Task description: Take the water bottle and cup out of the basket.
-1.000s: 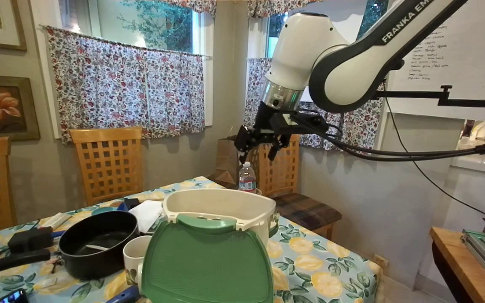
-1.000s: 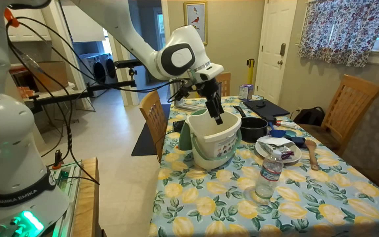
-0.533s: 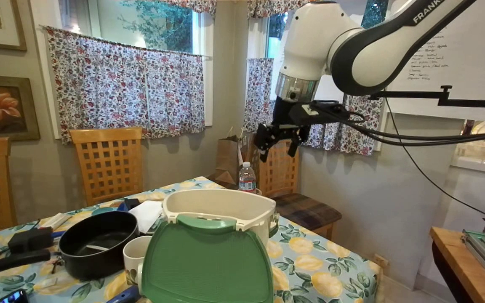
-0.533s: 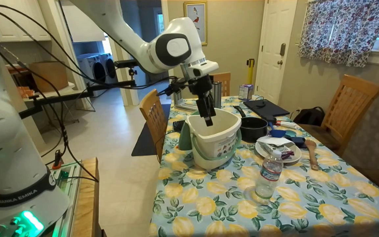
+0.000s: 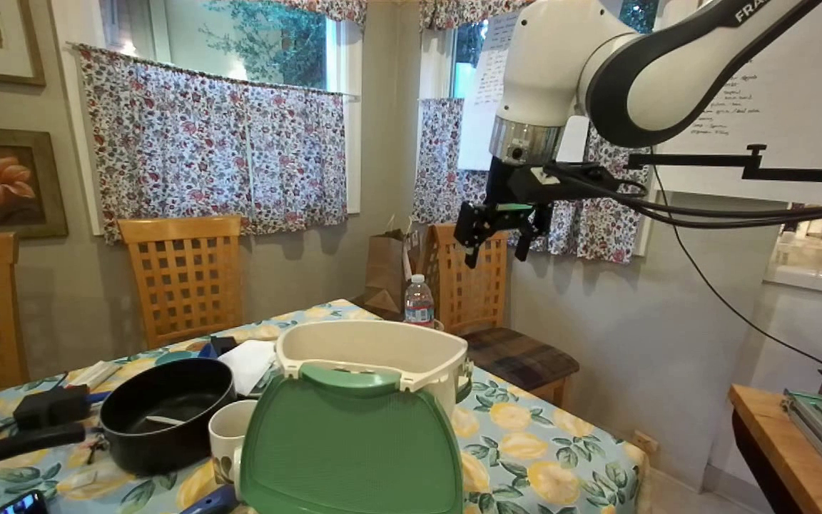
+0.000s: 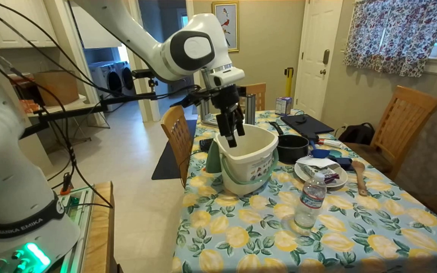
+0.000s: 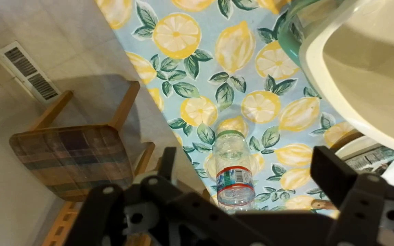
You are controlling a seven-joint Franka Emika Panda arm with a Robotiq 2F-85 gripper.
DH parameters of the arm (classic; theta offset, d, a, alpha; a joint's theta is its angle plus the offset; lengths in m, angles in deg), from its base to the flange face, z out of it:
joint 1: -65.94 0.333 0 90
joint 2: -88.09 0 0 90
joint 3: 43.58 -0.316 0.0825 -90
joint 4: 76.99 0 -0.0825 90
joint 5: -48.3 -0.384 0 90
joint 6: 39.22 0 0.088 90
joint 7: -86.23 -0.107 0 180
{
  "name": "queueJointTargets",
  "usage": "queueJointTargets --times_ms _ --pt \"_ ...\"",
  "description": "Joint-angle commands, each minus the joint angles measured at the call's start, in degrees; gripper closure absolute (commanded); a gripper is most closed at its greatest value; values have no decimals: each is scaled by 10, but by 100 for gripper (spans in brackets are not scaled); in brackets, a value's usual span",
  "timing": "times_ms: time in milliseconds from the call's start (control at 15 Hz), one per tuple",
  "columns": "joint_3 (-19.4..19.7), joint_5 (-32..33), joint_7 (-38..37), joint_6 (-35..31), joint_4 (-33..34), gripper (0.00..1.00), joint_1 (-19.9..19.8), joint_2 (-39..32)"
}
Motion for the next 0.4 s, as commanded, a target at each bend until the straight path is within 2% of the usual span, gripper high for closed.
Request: queueJointTargets --times_ms 0,333 --pt "-35 0 -4 1 -3 0 -37 4" --pt "-39 0 -10 1 -7 0 -42 10"
